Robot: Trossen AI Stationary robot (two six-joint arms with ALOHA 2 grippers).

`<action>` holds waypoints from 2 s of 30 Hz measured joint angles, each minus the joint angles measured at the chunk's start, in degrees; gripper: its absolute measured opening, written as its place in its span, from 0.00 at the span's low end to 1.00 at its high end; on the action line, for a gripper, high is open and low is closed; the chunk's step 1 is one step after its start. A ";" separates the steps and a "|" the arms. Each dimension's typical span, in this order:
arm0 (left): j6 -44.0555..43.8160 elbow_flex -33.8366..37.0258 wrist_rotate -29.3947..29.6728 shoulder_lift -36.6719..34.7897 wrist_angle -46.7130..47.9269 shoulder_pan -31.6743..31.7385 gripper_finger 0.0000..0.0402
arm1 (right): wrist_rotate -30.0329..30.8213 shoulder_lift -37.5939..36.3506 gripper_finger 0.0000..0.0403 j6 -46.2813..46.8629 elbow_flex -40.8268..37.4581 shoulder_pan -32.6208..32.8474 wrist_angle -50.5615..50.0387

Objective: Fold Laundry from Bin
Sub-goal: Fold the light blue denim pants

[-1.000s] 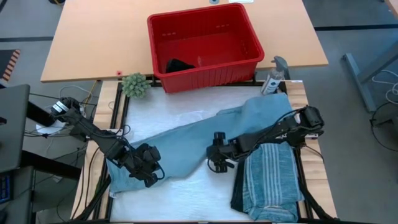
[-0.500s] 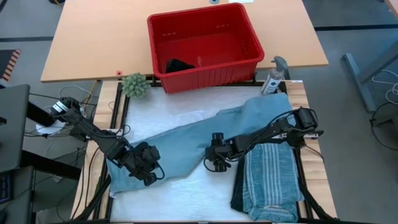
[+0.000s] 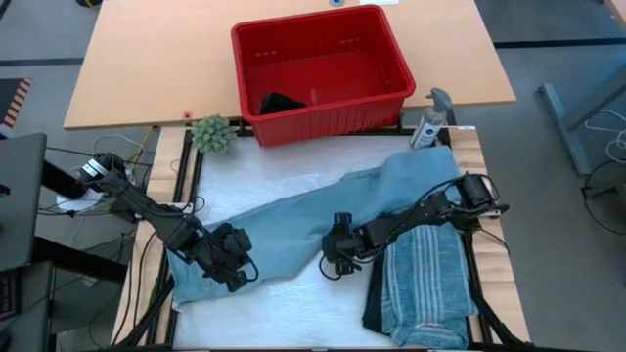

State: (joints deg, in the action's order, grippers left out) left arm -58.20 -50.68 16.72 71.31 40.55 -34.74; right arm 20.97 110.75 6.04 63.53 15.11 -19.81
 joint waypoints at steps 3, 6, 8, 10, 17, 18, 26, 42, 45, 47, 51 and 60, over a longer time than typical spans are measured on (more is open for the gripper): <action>-0.50 0.18 1.35 0.00 -2.51 -0.17 0.00 | 1.27 -0.71 0.50 1.60 0.42 0.13 -1.72; -1.56 1.59 2.21 0.00 -6.46 -0.41 0.00 | 1.27 -0.60 0.26 2.87 1.63 -0.11 -4.28; -2.35 3.33 1.89 0.00 -10.20 -0.85 0.00 | 1.48 -0.54 0.10 2.91 2.51 -0.11 -6.23; -3.80 5.51 1.13 0.00 -13.14 -1.56 0.00 | 1.77 -0.45 0.07 3.22 3.49 -0.11 -7.78; -9.38 12.33 -0.87 0.00 -16.00 -4.20 0.00 | 0.95 -1.21 0.07 4.23 11.89 0.48 -23.68; -10.14 13.31 -0.85 0.00 -15.99 -4.53 0.00 | 0.03 -1.38 0.07 3.85 12.93 0.57 -25.22; -19.21 24.06 -0.83 -0.02 -17.23 -7.24 0.00 | -12.00 -3.52 0.07 1.08 17.70 1.63 -33.69; -23.27 33.38 1.04 -0.22 -34.01 -8.72 0.00 | -23.79 -11.30 0.07 -3.63 17.77 6.62 -41.73; -25.71 33.38 0.16 -0.22 -34.22 -7.78 0.00 | -27.40 -11.16 0.07 -3.01 17.68 7.24 -40.15; -26.63 33.49 -0.44 -0.15 -35.47 -7.08 0.00 | -29.59 -10.59 0.07 -4.62 17.68 8.09 -39.06; -25.17 33.80 -1.49 0.10 -39.11 -5.60 0.00 | -30.29 -10.08 0.17 -6.25 17.57 9.28 -36.90; -29.68 33.48 -5.53 -0.17 -36.03 -5.11 0.00 | -28.52 -15.47 0.64 -1.51 17.62 9.77 -41.13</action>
State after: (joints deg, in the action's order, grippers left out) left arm -87.88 -17.19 11.19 71.13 4.52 -39.85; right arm -7.55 95.28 4.54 81.14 24.88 -60.94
